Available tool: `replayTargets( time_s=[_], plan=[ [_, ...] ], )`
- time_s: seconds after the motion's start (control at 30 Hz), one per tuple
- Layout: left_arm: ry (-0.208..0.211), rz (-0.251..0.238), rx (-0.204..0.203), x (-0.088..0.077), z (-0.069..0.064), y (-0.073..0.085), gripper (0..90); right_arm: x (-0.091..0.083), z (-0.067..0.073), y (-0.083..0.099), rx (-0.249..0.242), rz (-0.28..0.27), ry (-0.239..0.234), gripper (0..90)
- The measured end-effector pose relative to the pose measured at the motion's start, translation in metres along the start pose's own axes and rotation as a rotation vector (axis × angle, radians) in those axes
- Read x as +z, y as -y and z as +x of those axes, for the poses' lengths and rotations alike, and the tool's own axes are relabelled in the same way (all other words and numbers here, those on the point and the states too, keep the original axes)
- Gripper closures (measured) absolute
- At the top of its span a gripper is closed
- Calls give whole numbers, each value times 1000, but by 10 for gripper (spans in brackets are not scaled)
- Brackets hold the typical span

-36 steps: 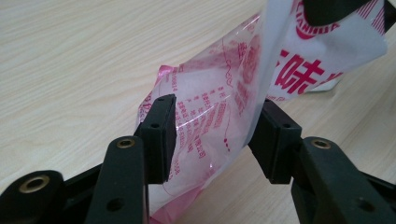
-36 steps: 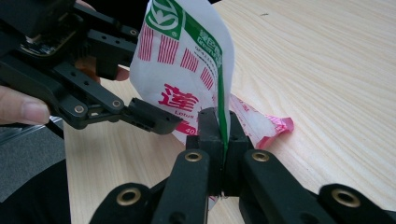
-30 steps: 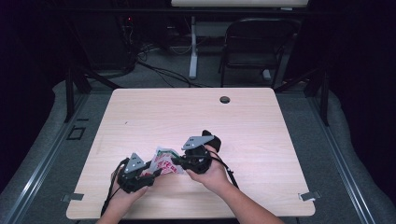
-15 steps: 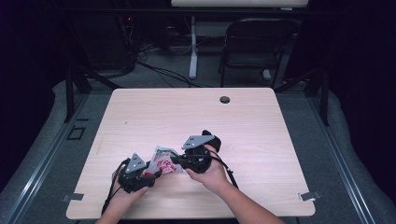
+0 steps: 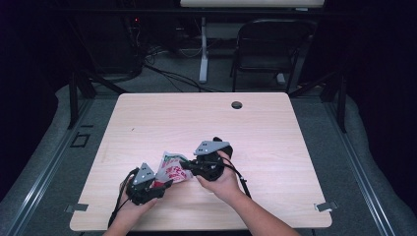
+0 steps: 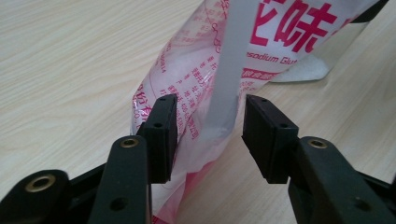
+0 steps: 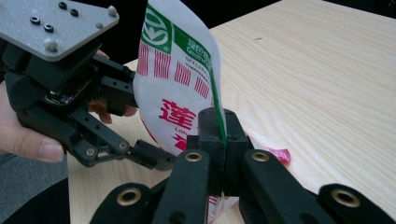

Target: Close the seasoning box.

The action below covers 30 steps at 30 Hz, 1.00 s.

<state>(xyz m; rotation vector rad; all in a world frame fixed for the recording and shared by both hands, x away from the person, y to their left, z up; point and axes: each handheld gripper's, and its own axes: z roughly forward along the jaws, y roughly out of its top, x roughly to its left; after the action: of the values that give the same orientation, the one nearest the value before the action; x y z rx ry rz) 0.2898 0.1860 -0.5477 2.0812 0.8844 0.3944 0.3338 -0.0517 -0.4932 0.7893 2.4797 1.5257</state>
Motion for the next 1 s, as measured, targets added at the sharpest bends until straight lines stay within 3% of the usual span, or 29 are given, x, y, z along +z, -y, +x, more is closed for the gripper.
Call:
replayTargets(
  time_s=[0.13, 0.33, 0.43, 1.0],
  plan=[
    [19, 5, 0, 3, 2, 1, 477, -1, 1, 0, -7, -2, -5, 900],
    [33, -4, -41, 6, 9, 5, 443, -2, 0, 1, -5, 5, -20, 900],
    [24, 0, -22, 8, 12, 6, 433, -2, 0, 1, -6, 4, -17, 900],
    [22, 30, -2, 17, 18, 12, 328, -2, -4, 2, 18, -6, -20, 900]
  ],
)
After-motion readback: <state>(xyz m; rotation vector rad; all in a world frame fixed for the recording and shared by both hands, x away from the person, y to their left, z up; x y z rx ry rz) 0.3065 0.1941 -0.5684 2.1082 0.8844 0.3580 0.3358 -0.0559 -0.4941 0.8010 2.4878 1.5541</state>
